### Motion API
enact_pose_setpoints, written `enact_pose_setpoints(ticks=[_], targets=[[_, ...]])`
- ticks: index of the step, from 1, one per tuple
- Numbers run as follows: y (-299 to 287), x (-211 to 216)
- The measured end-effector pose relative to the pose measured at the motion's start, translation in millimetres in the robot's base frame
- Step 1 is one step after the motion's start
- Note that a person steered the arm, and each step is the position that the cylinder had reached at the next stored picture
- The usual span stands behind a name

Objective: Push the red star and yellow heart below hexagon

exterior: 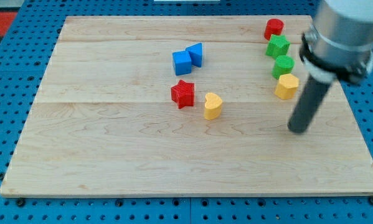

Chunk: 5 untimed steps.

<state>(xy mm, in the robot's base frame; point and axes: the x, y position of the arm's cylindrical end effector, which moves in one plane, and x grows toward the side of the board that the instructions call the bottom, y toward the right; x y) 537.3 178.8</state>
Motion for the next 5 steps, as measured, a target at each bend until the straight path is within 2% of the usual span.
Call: enact_pose_setpoints(ticks=[1, 2, 4, 5], targets=[[-99.7, -0.4], [-160.7, -1.9], [-189.3, -3.7], [-189.2, -48.3]])
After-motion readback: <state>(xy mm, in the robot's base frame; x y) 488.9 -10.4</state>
